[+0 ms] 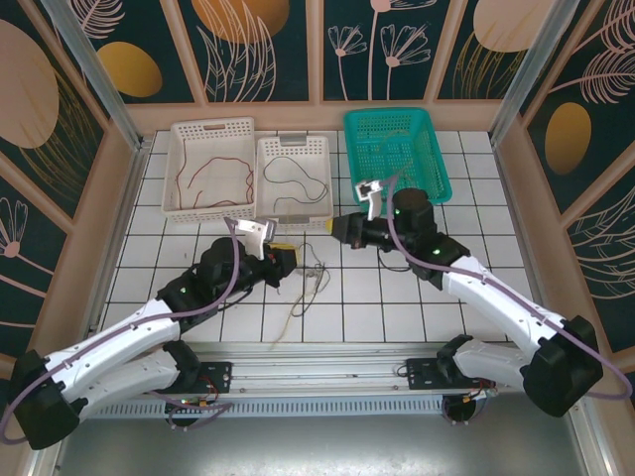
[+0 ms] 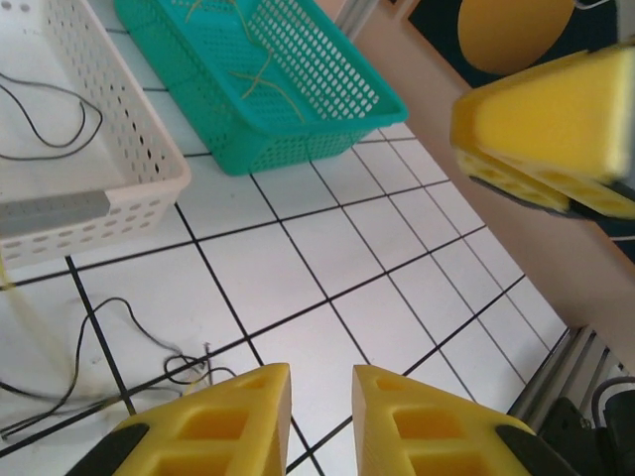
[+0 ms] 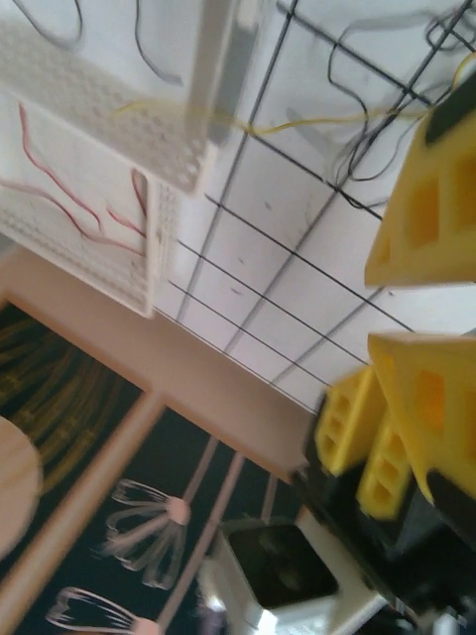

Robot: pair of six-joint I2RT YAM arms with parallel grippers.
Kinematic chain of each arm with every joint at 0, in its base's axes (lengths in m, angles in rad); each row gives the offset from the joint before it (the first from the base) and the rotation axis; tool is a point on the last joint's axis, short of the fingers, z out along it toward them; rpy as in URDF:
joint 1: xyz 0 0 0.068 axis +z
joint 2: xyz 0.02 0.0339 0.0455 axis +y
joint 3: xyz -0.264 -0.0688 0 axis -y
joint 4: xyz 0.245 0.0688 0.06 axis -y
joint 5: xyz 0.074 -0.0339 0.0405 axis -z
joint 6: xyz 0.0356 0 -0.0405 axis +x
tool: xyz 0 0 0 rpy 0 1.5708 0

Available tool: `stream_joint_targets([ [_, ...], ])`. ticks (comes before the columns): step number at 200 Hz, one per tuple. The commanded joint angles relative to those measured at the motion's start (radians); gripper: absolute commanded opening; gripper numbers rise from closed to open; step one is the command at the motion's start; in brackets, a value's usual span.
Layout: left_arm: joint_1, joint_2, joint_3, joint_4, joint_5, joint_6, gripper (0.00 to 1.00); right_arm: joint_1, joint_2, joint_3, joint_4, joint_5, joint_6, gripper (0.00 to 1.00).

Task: Untangle the cables

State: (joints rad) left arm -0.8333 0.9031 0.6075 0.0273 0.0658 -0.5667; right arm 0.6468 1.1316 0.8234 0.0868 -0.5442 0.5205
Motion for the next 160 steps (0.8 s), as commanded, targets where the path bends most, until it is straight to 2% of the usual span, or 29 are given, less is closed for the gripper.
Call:
stream_joint_targets([
  [1, 0.001, 0.014, -0.005, 0.049, 0.015, -0.002, 0.21, 0.049, 0.03, 0.021, 0.028, -0.004, -0.038, 0.23],
  [21, 0.001, 0.016, -0.008, 0.026, 0.002, -0.004, 0.22, 0.045, 0.05, 0.024, -0.034, 0.076, -0.05, 0.24],
  [32, 0.001, 0.014, -0.02, 0.013, 0.003, -0.007, 0.26, 0.035, 0.054, 0.013, -0.062, 0.108, -0.048, 0.26],
  [45, 0.0, 0.013, -0.042, 0.001, -0.003, -0.017, 0.32, 0.025, 0.058, -0.014, -0.082, 0.109, -0.048, 0.26],
  [72, 0.0, 0.021, -0.101, 0.019, 0.023, -0.044, 0.37, 0.024, 0.058, -0.083, -0.083, 0.12, -0.048, 0.29],
  [100, 0.001, 0.055, -0.158, 0.123, 0.117, -0.094, 0.41, 0.031, 0.094, -0.141, -0.021, 0.045, -0.022, 0.34],
  [145, 0.0, 0.077, -0.194, 0.272, 0.229, -0.131, 0.63, 0.032, 0.103, -0.173, 0.013, 0.052, -0.016, 0.36],
  [160, -0.001, 0.094, -0.183, 0.286, 0.252, -0.123, 0.66, 0.033, 0.108, -0.171, 0.009, 0.058, -0.017, 0.36],
])
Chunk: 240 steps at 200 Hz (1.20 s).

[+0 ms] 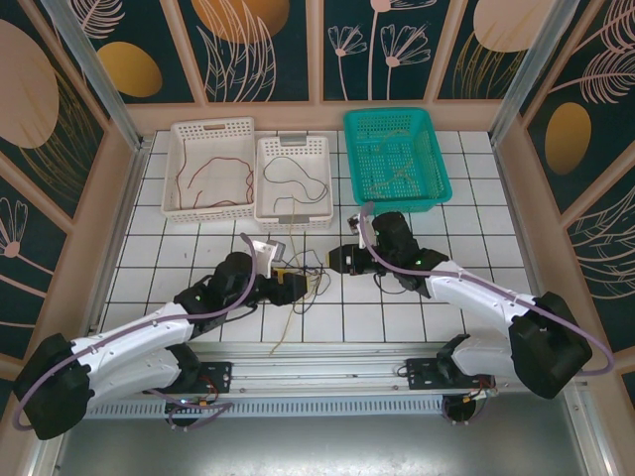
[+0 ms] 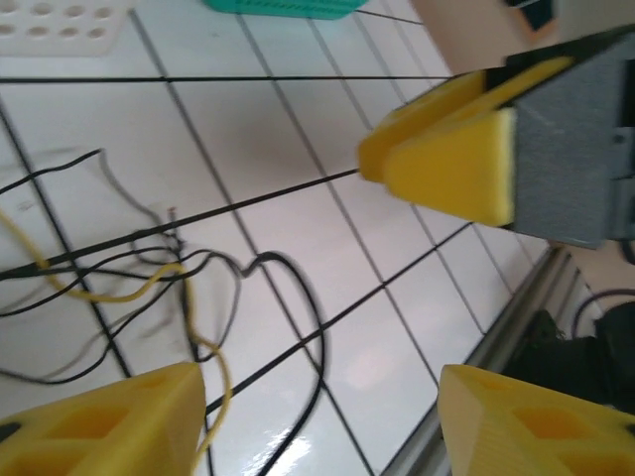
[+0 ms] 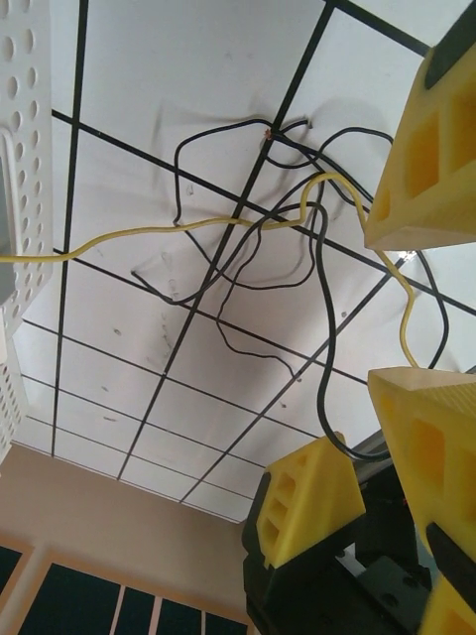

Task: Untangle the cables

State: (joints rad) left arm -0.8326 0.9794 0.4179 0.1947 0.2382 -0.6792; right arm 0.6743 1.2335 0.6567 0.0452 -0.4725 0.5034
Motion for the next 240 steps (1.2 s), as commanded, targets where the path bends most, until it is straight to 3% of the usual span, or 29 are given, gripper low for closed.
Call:
stream_joint_targets([
  [1, -0.002, 0.021, 0.008, 0.116, 0.079, -0.01, 0.66, 0.005, 0.006, -0.005, 0.05, -0.013, 0.0, 0.36],
  [69, -0.005, 0.199, 0.113, -0.097, -0.027, 0.106, 0.55, 0.005, -0.015, -0.006, 0.033, -0.004, -0.004, 0.36],
  [78, -0.005, 0.212, 0.128, -0.122, -0.06, 0.112, 0.47, 0.005, -0.019, -0.011, 0.033, -0.013, -0.003, 0.36],
  [106, -0.004, 0.228, 0.148, -0.123, -0.102, 0.1, 0.0, 0.008, -0.025, -0.057, 0.059, -0.03, 0.013, 0.37],
  [156, -0.007, 0.1, 0.149, -0.052, -0.182, 0.024, 0.0, 0.064, -0.003, -0.198, 0.319, -0.13, 0.144, 0.39],
  [240, -0.015, 0.072, 0.165, 0.067, -0.192, -0.041, 0.0, 0.132, 0.118, -0.173, 0.437, -0.057, 0.205, 0.37],
])
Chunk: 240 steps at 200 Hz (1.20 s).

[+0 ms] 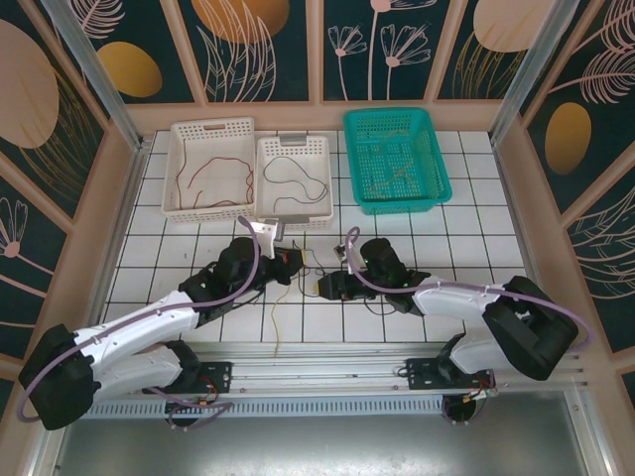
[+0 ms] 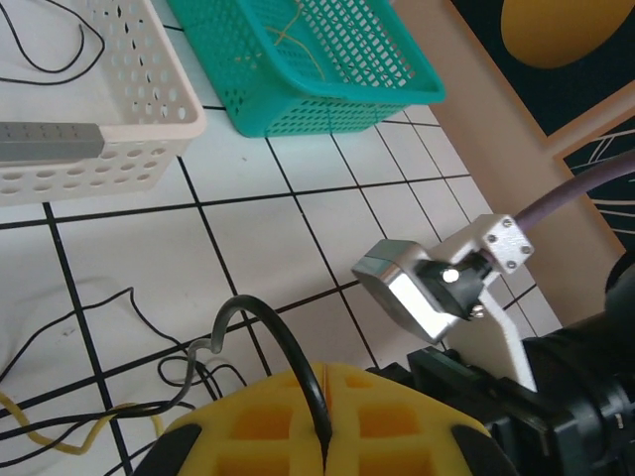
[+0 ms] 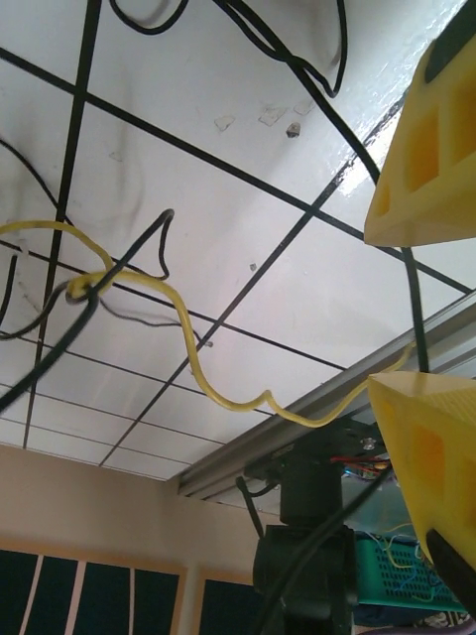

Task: Untangle the cables

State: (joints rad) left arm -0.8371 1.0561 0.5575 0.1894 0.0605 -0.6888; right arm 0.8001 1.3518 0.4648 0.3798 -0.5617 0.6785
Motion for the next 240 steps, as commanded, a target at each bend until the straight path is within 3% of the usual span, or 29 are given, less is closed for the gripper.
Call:
stream_joint_targets([
  [1, -0.011, -0.005, 0.024, 0.073, -0.016, -0.032, 0.0, 0.006, -0.001, 0.019, 0.103, 0.033, 0.029, 0.37],
  [59, -0.01, -0.063, 0.134, 0.077, -0.116, 0.011, 0.0, -0.021, -0.195, -0.008, 0.025, 0.15, -0.032, 0.38],
  [102, -0.011, -0.025, 0.244, 0.085, -0.125, 0.025, 0.0, -0.079, -0.372, -0.055, -0.032, 0.191, -0.064, 0.46],
  [167, -0.011, 0.049, 0.392, 0.059, -0.09, 0.017, 0.0, -0.152, -0.448, -0.043, -0.138, 0.177, -0.082, 0.49],
  [198, -0.011, 0.087, 0.451, 0.042, -0.027, 0.005, 0.0, -0.17, -0.445, -0.048, -0.121, 0.173, -0.097, 0.5],
  [240, -0.011, 0.087, 0.464, 0.045, -0.027, -0.009, 0.0, -0.178, -0.406, -0.031, -0.083, 0.175, -0.114, 0.52],
])
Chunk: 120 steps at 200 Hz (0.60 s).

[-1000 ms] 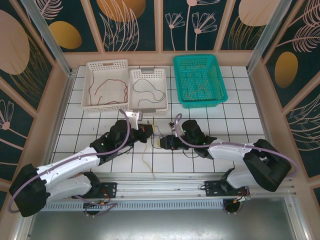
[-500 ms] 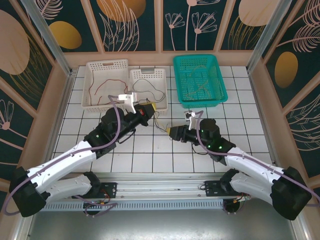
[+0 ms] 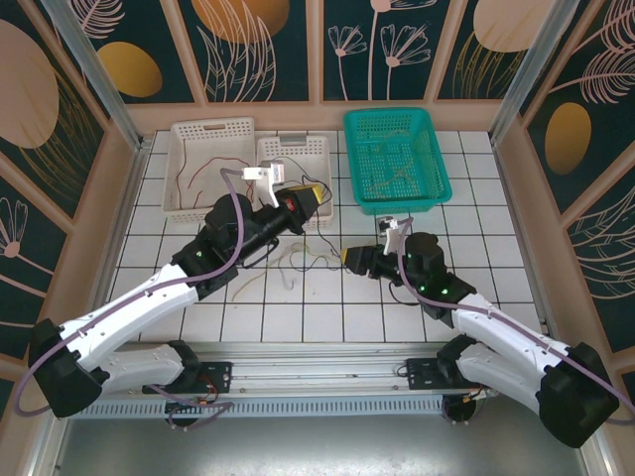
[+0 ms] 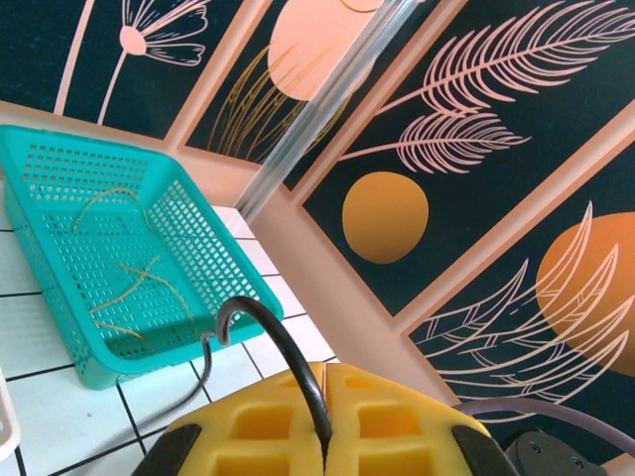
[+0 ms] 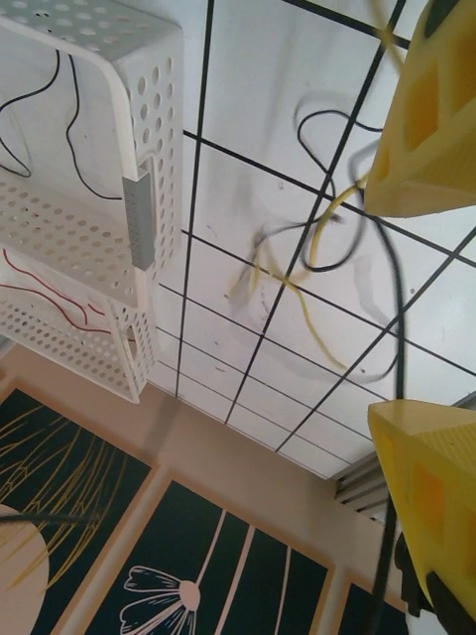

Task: Untangle the cables

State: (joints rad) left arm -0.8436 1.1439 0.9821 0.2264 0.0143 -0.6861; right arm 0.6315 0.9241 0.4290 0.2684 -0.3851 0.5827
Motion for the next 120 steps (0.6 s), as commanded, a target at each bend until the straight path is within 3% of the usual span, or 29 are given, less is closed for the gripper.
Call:
stream_joint_targets([
  [1, -0.005, -0.002, 0.04, 0.008, 0.018, -0.013, 0.0, -0.009, 0.023, 0.003, 0.033, -0.004, -0.016, 0.51],
  [35, -0.006, -0.009, 0.069, 0.023, -0.017, -0.009, 0.0, -0.004, 0.049, -0.042, 0.161, -0.057, 0.054, 0.52],
  [84, -0.006, 0.022, 0.148, -0.034, -0.119, 0.065, 0.0, -0.006, -0.023, -0.043, 0.095, -0.008, 0.029, 0.52],
  [120, 0.003, 0.071, 0.208, -0.071, -0.255, 0.226, 0.0, -0.009, -0.104, -0.041, 0.001, 0.038, -0.006, 0.52],
])
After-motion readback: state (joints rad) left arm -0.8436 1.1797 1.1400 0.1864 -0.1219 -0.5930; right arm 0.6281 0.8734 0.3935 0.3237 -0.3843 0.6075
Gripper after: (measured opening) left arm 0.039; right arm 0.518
